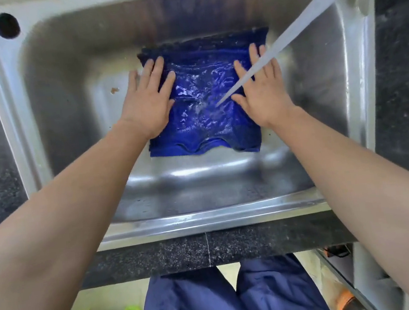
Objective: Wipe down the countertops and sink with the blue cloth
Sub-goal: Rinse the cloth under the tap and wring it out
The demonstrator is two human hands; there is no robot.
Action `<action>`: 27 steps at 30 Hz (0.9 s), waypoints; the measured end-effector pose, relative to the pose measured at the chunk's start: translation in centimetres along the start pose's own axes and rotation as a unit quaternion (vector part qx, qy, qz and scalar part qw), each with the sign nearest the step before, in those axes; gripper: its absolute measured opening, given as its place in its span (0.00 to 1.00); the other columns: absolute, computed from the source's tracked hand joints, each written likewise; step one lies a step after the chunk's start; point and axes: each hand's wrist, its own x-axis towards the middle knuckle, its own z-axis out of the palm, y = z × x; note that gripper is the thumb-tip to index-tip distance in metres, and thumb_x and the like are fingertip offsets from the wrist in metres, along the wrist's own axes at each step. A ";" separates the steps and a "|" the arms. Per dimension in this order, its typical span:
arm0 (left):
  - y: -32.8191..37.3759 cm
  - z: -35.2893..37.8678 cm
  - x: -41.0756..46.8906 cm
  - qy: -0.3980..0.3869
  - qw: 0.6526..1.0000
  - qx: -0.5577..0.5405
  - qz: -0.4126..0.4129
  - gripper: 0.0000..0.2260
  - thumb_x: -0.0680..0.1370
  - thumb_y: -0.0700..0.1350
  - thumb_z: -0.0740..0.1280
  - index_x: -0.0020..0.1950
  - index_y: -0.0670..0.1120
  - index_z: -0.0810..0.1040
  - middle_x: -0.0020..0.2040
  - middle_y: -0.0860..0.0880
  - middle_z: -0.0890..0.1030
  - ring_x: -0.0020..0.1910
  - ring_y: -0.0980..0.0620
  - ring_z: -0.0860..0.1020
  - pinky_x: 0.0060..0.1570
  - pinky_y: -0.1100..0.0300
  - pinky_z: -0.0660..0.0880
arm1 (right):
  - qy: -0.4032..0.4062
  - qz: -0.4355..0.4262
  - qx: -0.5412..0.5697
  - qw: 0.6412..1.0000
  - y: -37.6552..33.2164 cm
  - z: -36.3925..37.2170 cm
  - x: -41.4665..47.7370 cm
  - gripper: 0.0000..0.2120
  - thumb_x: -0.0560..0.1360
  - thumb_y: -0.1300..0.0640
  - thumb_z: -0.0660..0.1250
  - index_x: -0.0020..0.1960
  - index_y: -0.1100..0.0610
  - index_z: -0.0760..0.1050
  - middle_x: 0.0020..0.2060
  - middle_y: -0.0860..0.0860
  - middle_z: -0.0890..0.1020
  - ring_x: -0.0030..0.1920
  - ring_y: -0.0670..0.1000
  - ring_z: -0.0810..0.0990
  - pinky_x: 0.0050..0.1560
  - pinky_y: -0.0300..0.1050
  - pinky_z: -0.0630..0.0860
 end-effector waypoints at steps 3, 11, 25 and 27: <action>1.8 -0.1 -1.4 0.067 0.995 -0.068 0.003 0.23 0.79 0.43 0.63 0.74 0.40 0.66 0.76 0.35 0.60 0.74 0.34 0.61 0.67 0.40 0.63 | 0.041 -0.029 0.054 0.997 -0.5 -0.1 -1.4 0.32 0.79 0.48 0.67 0.77 0.59 0.63 0.77 0.65 0.58 0.78 0.67 0.56 0.76 0.64 0.58; 4.3 3.5 -7.2 0.021 0.980 -0.198 -0.010 0.12 0.77 0.43 0.70 0.59 0.41 0.79 0.54 0.40 0.75 0.51 0.38 0.75 0.48 0.42 0.77 | -0.032 -0.051 0.119 0.991 -1.6 1.3 -5.9 0.24 0.75 0.52 0.73 0.70 0.53 0.73 0.60 0.56 0.74 0.58 0.60 0.73 0.60 0.54 0.74; 3.2 -0.4 -6.7 0.064 0.967 -0.237 -0.060 0.06 0.73 0.42 0.72 0.50 0.47 0.84 0.51 0.45 0.79 0.51 0.41 0.77 0.44 0.51 0.75 | -0.080 0.004 0.211 0.974 -1.4 -3.2 -5.9 0.15 0.76 0.47 0.70 0.61 0.48 0.80 0.47 0.47 0.72 0.54 0.55 0.78 0.58 0.51 0.74; 2.5 -1.4 -7.1 0.145 0.940 -0.303 -0.056 0.06 0.71 0.42 0.74 0.47 0.46 0.84 0.56 0.47 0.81 0.56 0.43 0.77 0.53 0.52 0.75 | -0.013 0.000 0.236 0.972 -0.9 -4.2 -6.2 0.13 0.76 0.51 0.71 0.60 0.48 0.81 0.46 0.47 0.72 0.50 0.53 0.78 0.56 0.49 0.75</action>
